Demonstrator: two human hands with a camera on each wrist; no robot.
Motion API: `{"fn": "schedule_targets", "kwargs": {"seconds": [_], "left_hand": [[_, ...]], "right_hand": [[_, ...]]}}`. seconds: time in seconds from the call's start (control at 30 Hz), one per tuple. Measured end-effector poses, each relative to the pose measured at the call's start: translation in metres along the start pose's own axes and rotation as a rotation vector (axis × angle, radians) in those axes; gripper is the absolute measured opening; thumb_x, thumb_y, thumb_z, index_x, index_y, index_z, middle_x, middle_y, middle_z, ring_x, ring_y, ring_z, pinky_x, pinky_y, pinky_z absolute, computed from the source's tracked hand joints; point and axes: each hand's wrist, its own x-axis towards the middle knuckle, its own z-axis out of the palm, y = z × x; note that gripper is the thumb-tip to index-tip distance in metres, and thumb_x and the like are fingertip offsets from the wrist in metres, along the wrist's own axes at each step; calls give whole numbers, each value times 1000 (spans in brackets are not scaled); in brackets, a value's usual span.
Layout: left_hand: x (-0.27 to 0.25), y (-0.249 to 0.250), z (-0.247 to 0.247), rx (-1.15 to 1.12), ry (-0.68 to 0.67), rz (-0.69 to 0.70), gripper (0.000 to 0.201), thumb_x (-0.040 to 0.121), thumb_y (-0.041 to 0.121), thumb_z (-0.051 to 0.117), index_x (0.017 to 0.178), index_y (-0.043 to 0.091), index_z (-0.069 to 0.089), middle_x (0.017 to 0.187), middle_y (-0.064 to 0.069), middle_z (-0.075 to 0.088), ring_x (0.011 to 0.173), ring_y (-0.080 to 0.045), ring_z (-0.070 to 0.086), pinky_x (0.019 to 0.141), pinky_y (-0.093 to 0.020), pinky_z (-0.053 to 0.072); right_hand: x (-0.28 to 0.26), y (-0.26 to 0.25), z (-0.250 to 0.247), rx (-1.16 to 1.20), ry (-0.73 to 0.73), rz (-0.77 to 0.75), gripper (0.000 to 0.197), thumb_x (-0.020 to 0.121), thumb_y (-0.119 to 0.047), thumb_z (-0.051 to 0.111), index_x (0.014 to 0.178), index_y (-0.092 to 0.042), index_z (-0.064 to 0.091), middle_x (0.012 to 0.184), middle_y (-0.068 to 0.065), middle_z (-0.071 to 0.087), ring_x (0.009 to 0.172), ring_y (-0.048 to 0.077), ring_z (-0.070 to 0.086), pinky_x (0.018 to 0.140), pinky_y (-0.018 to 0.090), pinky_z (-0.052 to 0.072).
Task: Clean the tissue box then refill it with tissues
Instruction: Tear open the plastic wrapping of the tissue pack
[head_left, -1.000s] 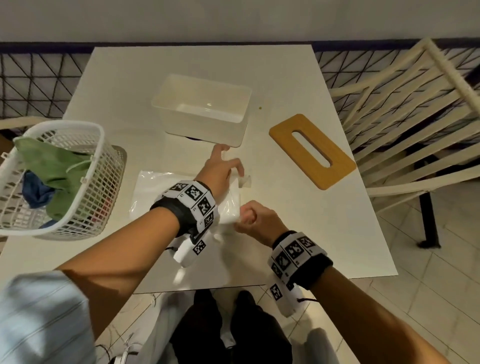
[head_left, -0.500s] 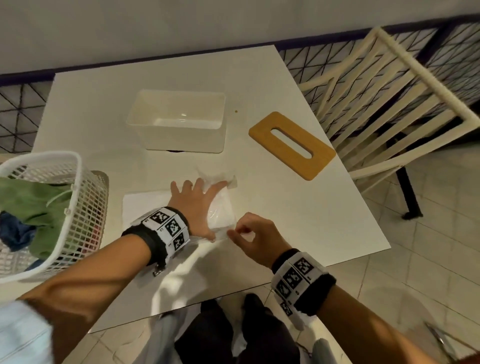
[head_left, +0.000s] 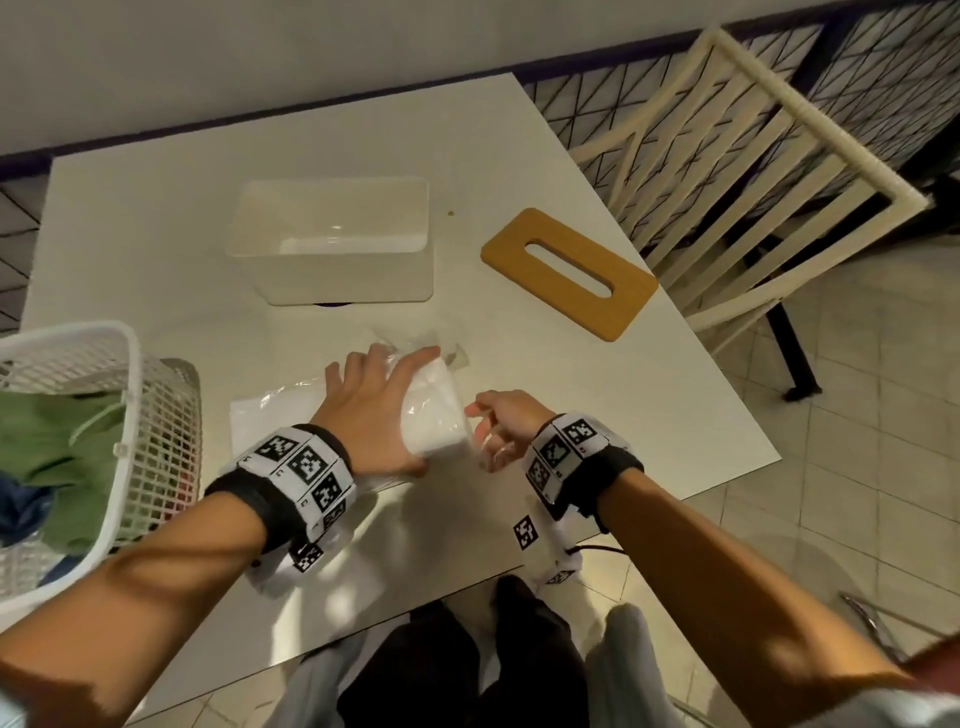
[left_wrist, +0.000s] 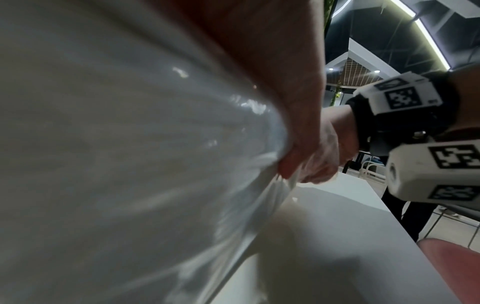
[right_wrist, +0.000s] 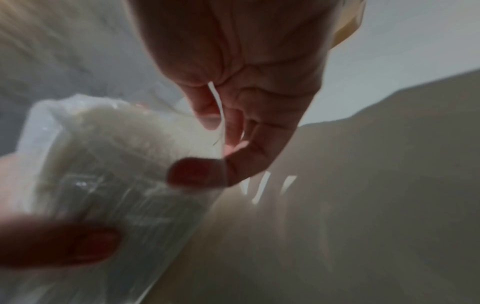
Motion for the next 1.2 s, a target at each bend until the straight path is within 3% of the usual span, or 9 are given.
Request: {"fn": "schedule_targets", "kwargs": {"seconds": [0.1,0.2,0.37,0.53,0.67,0.77,0.93,1.1,1.2], "left_hand": [[-2,0,-1,-17,6,9,121,45,53,77,144,35,9,137,-14,25,122,-33,28,109,-48,21],[-5,-1,-3,-33,16,10,122,46,53,78,144,34,9,138,-14,25,122,-33,28,109,-47,19],[-6,-3,-4,-60,39,6,121,46,53,78,145,33,11,138,-14,25,122,-32,27,110,-46,18],[-8,-3,-6,-20,60,24,119,45,57,77,144,32,16,136,-14,29,120,-32,31,108,-44,21],[-9,-5,-7,-15,90,29,117,39,61,69,142,32,21,133,-17,35,116,-34,35,106,-47,25],[-8,-5,-4,-23,142,43,113,36,61,67,134,36,17,127,-18,40,111,-36,39,102,-48,29],[-9,-4,-3,-45,167,40,107,36,65,56,131,36,15,121,-18,43,109,-37,42,101,-48,32],[-8,-2,-2,-58,170,47,108,38,59,66,130,36,15,121,-19,43,108,-35,40,100,-48,31],[-7,0,0,-60,167,53,109,38,59,67,130,37,14,121,-20,43,108,-34,38,102,-52,30]], "right_hand": [[4,-6,1,-84,31,-2,31,94,-24,35,110,-4,53,60,12,53,43,22,48,42,23,41],[5,-12,4,-176,87,-45,30,94,-30,36,97,-6,54,65,11,54,45,23,49,44,25,41],[9,-11,7,-307,137,-158,4,85,-12,45,83,-15,46,70,7,53,47,19,45,42,24,33],[18,-6,3,-410,148,-171,21,80,5,49,78,-15,44,69,5,50,49,17,41,45,26,33],[22,-1,3,-490,143,-179,38,82,7,46,60,-23,46,61,-3,44,54,11,39,49,19,32],[24,0,3,-500,127,-166,36,82,6,44,55,-18,47,59,0,45,54,13,41,53,21,35],[27,-4,2,-495,136,-166,32,79,5,43,54,-14,45,57,8,42,51,21,40,55,29,36],[29,-5,4,-526,136,-194,27,77,5,45,58,-14,48,73,13,51,72,23,48,67,30,39],[26,-10,5,-537,113,-230,19,81,0,42,71,-14,50,80,10,51,77,22,47,69,28,38]]}}
